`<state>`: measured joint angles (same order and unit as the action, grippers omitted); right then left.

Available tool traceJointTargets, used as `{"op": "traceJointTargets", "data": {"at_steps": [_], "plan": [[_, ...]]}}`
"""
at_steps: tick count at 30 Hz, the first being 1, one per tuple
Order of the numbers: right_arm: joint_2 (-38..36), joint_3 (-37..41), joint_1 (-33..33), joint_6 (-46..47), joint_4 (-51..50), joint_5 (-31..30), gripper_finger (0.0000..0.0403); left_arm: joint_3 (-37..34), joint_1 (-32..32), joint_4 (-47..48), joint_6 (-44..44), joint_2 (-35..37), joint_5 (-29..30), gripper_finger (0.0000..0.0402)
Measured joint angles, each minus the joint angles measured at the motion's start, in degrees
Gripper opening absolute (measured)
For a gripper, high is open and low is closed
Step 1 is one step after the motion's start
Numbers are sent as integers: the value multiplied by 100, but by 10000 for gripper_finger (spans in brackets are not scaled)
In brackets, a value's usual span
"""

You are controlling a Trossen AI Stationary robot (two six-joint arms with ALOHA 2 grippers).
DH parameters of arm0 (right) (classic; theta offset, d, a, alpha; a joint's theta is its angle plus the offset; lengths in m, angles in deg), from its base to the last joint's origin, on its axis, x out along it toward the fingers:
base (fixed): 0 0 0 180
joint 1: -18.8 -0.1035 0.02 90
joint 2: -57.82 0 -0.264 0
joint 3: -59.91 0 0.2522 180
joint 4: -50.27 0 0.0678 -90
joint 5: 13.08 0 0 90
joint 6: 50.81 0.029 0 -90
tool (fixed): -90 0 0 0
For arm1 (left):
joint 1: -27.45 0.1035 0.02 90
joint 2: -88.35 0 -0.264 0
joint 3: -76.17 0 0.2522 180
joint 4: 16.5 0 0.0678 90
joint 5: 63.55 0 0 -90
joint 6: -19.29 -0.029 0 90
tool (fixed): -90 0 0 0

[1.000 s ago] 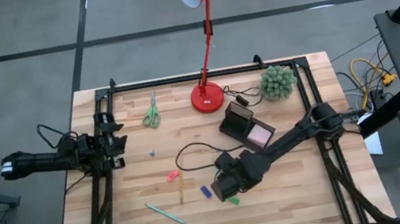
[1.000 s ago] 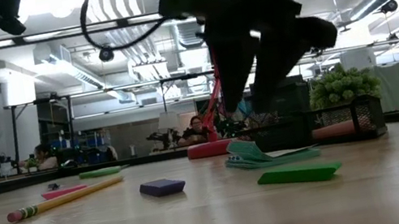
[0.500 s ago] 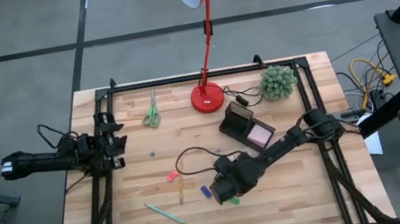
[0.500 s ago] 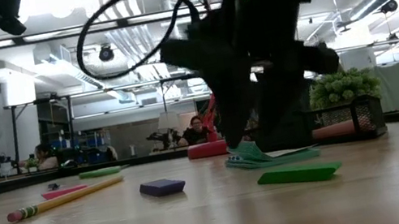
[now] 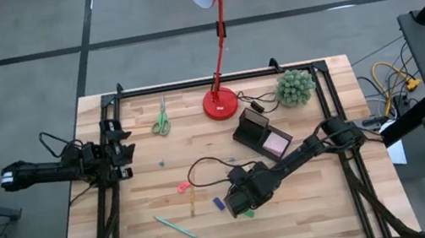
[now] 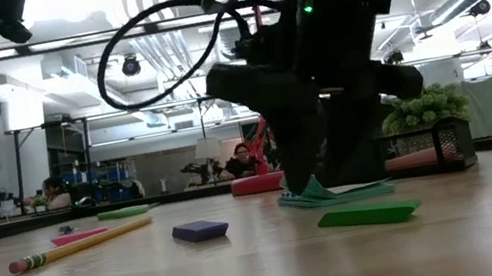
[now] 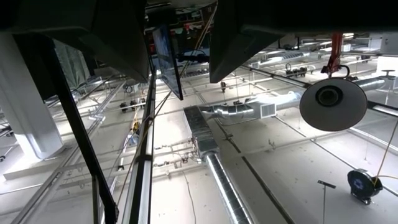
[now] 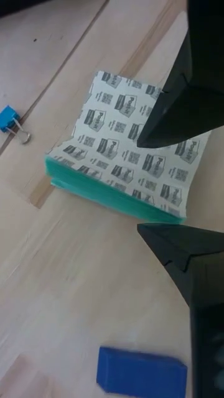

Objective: Pick and place office supplies into organizer
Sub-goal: Put the blue sticky note into the desk organizer

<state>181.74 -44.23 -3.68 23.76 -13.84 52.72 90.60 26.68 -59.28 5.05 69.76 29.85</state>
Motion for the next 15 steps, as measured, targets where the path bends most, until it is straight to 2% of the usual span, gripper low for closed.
{"op": "traceJointTargets", "data": {"at_steps": [12,15], "plan": [[0,75,0,-5,-2,27,198,0,-1,1,0,9,-1,156],[0,79,0,-21,-1,93,187,0,1,-1,0,9,2,156]]}}
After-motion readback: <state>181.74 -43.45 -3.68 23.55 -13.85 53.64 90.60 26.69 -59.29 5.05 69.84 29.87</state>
